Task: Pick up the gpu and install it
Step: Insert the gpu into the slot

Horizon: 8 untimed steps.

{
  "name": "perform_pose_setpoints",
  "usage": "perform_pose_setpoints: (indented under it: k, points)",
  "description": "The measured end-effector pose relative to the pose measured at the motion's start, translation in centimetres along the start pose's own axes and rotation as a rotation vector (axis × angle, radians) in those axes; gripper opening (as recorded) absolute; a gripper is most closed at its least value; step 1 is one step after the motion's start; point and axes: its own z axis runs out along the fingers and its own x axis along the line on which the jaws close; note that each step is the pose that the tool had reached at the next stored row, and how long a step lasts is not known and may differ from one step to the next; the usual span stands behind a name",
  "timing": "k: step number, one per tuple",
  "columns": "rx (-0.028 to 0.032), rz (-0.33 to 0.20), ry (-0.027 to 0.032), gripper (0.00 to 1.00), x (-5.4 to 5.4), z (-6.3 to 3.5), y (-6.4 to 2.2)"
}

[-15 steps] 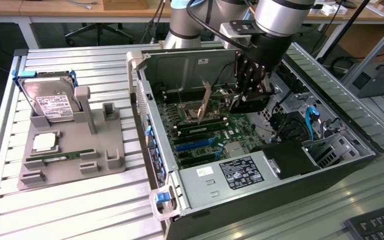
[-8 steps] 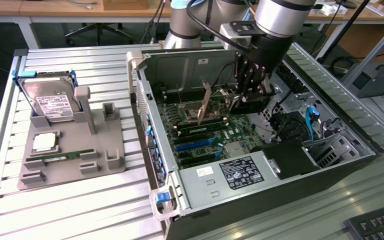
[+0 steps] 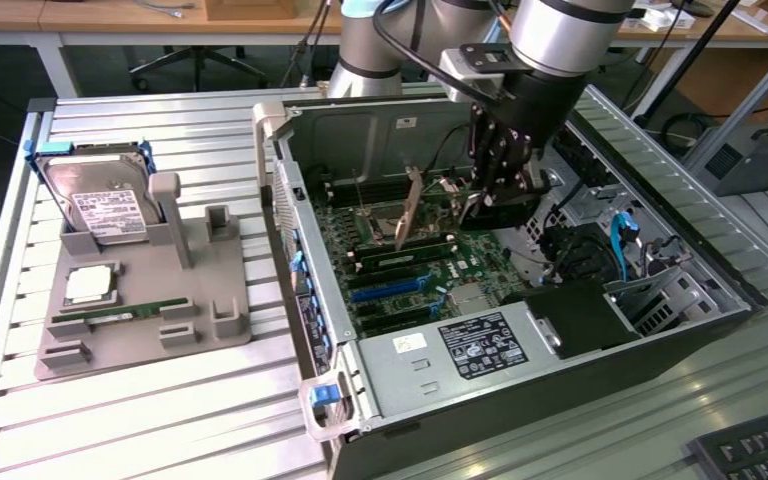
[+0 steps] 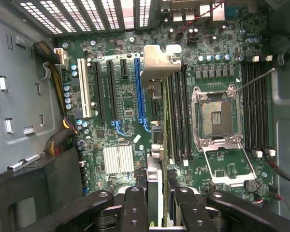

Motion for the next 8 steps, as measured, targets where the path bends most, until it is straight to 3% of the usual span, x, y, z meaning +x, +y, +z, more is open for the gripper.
perform_pose_setpoints:
  k: [8]
  points:
    - [0.0000,0.000,0.0000,0.27,0.19,0.03,0.01]
